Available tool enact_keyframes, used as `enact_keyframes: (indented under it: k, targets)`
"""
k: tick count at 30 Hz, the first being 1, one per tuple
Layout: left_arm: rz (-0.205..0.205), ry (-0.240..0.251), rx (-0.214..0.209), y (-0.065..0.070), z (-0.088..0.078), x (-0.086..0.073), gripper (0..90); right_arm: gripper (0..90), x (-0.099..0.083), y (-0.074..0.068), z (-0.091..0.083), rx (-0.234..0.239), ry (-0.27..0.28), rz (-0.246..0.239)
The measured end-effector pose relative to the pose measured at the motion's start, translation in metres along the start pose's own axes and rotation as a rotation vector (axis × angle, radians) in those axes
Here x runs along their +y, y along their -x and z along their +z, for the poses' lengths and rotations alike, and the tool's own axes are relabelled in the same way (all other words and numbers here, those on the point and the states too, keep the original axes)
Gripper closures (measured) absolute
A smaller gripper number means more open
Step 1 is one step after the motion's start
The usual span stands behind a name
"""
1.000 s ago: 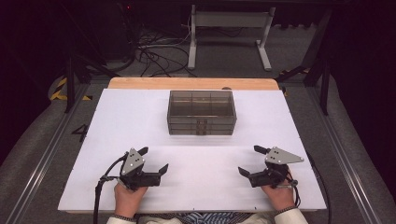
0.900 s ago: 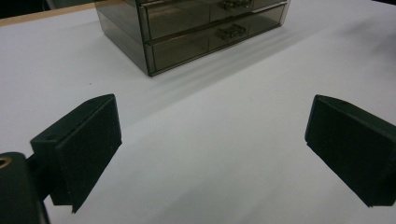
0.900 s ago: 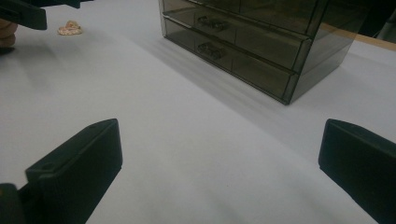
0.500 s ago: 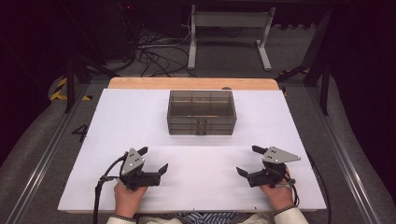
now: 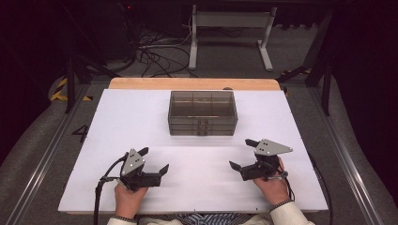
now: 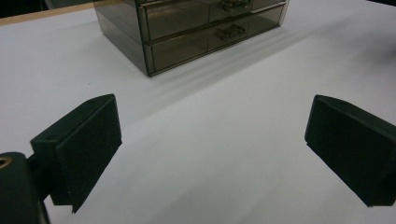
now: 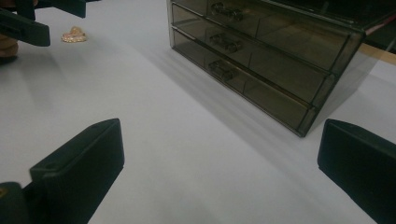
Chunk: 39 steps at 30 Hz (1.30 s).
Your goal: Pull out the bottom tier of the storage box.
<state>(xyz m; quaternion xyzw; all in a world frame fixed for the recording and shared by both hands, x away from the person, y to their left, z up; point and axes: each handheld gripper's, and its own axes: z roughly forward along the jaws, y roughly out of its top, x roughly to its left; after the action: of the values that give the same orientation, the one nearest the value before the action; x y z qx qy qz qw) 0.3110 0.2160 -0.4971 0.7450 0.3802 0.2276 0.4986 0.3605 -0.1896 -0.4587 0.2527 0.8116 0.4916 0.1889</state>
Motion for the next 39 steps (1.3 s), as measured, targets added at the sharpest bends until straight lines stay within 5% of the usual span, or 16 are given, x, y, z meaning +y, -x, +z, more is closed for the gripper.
enact_keyframes:
  k: [27, 39]
  targets:
    - [0.010, -0.005, -0.005, 0.000, 0.001, 0.001, 4.7, 2.9, 0.028, -0.011, 0.036, 0.073, -0.029, -0.065]
    - [0.011, -0.002, -0.006, 0.000, 0.001, 0.000, 4.7, 4.3, 0.031, -0.016, 0.036, 0.061, -0.026, -0.111]
